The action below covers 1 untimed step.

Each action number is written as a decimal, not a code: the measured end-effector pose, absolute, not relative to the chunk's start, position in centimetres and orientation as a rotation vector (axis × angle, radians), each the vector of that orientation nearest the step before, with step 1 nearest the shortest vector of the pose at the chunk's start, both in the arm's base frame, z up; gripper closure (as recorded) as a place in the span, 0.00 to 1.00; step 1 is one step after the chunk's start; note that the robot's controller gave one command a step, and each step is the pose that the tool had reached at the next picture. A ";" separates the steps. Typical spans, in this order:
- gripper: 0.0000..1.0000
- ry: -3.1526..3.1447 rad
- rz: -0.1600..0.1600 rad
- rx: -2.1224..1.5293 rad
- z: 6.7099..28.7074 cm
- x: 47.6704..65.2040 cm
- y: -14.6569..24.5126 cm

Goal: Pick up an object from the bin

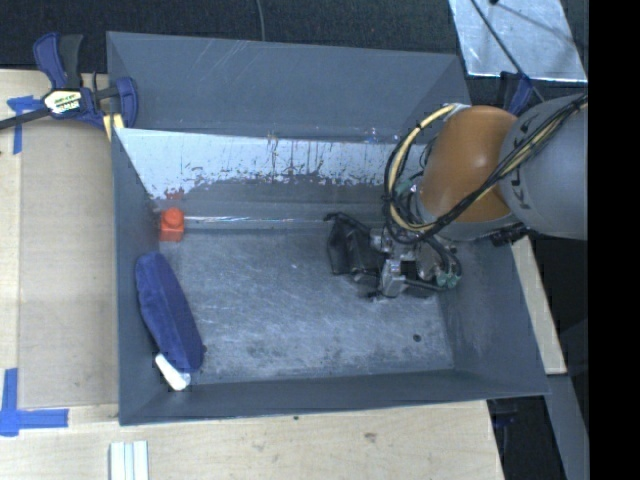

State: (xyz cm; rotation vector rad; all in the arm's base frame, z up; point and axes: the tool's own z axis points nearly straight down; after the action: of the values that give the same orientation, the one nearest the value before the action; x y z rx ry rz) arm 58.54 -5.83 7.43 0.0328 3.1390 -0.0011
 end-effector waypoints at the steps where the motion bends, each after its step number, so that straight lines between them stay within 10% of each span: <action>1: 1.00 3.137 -0.002 0.081 17.5 58.3 -8.7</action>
Offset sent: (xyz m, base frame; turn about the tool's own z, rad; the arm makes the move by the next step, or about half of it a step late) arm -0.0029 -0.0270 0.0990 0.0277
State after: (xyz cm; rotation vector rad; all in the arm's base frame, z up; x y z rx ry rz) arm 58.28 -8.73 17.55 0.0809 3.1372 -0.0020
